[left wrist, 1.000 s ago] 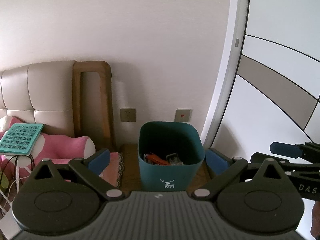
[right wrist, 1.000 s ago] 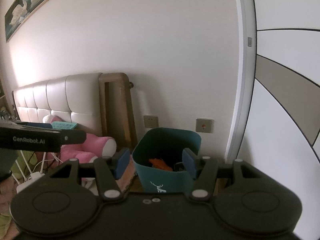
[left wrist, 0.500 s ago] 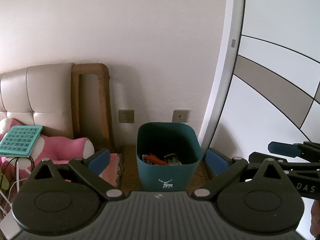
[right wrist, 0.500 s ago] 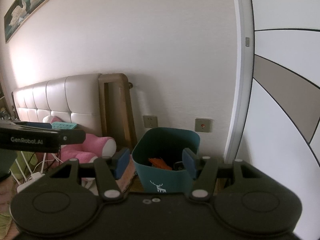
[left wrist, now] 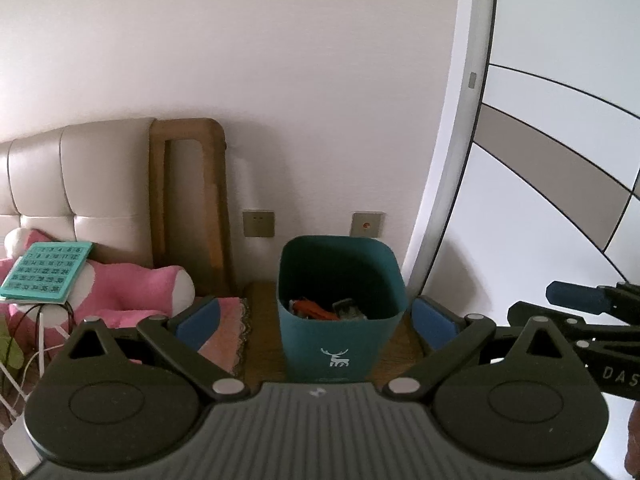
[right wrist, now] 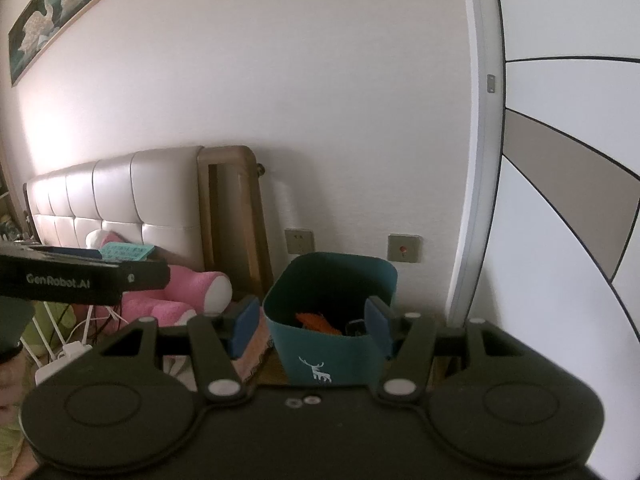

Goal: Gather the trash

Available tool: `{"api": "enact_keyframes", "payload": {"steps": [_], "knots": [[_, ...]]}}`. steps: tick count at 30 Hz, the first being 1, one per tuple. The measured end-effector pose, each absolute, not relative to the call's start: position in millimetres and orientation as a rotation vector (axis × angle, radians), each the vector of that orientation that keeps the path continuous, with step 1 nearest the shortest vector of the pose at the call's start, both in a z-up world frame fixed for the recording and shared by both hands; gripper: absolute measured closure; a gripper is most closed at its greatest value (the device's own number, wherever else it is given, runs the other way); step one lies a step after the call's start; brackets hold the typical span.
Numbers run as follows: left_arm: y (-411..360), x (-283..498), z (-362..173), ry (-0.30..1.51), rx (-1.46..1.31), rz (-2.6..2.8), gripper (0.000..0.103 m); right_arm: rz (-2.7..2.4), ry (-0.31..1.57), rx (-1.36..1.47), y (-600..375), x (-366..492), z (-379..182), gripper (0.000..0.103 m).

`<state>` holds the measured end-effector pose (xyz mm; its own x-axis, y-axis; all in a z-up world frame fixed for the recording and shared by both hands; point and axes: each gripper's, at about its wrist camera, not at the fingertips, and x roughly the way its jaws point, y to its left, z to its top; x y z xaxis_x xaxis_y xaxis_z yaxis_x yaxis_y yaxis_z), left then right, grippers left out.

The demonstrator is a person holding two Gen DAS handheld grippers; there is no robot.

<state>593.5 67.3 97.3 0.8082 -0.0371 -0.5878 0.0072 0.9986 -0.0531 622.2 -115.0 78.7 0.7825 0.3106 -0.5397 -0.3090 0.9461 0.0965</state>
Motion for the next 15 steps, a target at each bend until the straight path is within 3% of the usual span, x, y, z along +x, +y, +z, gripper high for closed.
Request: {"api": "enact_keyframes", "payload": {"steps": [15], "knots": [[65.4,588.4,94.5,0.602,-0.042,-0.029,0.000,0.329,0.599,0.015,-120.7,613.5,74.2,0.045]]}}
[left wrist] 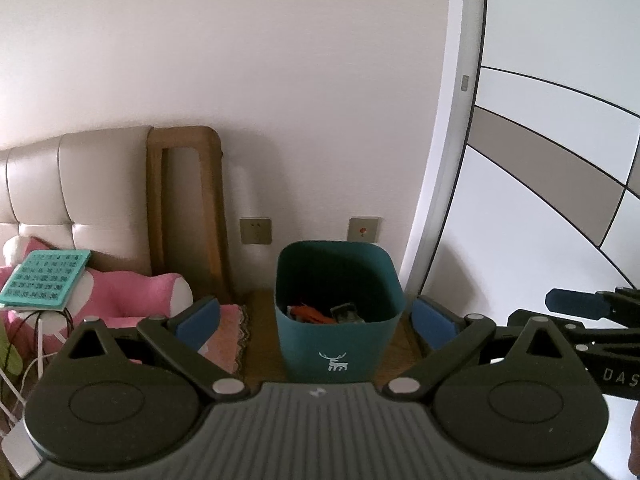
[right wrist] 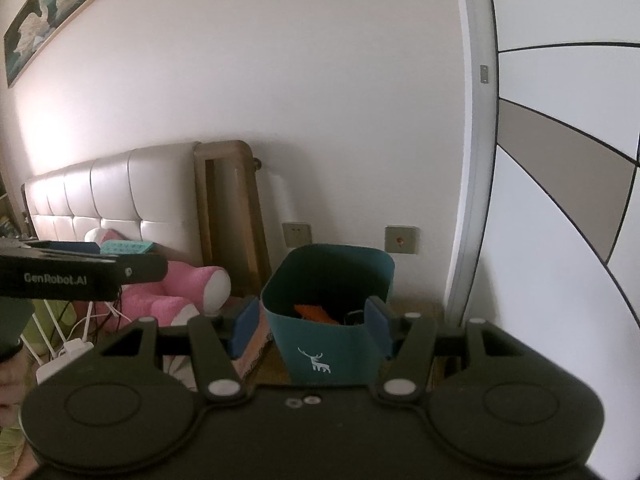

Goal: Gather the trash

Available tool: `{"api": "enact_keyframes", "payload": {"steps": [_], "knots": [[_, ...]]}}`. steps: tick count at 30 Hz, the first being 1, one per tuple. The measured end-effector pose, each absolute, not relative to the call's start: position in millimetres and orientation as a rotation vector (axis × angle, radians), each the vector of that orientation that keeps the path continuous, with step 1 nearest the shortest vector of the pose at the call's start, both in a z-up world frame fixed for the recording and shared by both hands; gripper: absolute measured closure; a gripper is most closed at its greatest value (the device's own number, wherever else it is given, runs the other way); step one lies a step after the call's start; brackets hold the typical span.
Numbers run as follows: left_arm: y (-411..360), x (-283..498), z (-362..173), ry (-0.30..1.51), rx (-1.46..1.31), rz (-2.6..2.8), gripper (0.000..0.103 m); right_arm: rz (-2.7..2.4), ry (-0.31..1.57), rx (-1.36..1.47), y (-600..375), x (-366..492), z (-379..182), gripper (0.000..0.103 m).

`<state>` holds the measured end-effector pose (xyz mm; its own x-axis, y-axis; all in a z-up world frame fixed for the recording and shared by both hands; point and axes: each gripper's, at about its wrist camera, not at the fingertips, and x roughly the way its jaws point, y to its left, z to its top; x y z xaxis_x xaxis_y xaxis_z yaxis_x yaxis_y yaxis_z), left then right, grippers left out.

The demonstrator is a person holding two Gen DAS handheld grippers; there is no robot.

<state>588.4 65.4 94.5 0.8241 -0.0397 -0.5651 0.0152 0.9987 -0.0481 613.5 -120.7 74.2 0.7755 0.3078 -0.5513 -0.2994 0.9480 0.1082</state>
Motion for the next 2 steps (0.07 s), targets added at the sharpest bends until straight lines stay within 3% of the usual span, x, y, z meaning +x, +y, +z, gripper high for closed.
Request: {"api": "enact_keyframes", "payload": {"steps": [2], "knots": [[67.6,589.4,93.6,0.609,-0.052,-0.018,0.000,0.328,0.600,0.013,-120.9,613.2,73.8,0.045]]}}
